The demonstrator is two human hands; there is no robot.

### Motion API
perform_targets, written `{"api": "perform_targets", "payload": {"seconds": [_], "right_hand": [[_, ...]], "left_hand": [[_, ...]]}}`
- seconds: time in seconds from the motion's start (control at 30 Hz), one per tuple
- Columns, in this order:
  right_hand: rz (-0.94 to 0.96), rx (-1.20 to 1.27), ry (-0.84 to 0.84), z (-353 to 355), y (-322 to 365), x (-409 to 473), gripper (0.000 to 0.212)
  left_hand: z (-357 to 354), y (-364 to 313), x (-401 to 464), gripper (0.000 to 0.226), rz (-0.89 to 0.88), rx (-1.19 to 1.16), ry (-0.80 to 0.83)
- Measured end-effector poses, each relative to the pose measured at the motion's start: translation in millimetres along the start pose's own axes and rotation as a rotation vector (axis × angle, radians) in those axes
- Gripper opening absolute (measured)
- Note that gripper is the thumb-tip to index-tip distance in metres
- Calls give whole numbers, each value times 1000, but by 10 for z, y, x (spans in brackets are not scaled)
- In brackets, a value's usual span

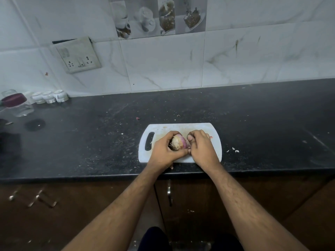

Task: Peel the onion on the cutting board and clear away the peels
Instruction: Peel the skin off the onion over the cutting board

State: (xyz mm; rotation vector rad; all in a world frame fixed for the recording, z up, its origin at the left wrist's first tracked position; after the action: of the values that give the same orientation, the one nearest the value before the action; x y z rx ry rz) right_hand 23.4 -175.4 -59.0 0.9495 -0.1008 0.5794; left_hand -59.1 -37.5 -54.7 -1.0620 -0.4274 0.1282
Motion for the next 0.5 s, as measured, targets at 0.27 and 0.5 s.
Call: {"api": "perform_targets", "payload": {"seconds": [0.27, 0.5], "right_hand": [[59, 146, 27, 6, 39, -49, 37], [115, 93, -65, -14, 36, -73, 21]], "left_hand": [[-67, 14, 30, 42, -32, 220, -123], [-102, 39, 37, 47, 16, 326, -180]]}}
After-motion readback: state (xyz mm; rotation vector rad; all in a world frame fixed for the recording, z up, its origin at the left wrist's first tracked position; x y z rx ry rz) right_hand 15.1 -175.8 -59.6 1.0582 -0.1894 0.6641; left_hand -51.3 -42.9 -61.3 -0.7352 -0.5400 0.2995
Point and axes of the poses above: each hand's wrist, its own x-axis towards the middle knuckle, its own z-axis out of the back of the hand, y = z × x, the point moved 2 cm from there along x, towards the middle knuckle, and after that the axes turned 3 degrees about x, right-handed, at the moved point
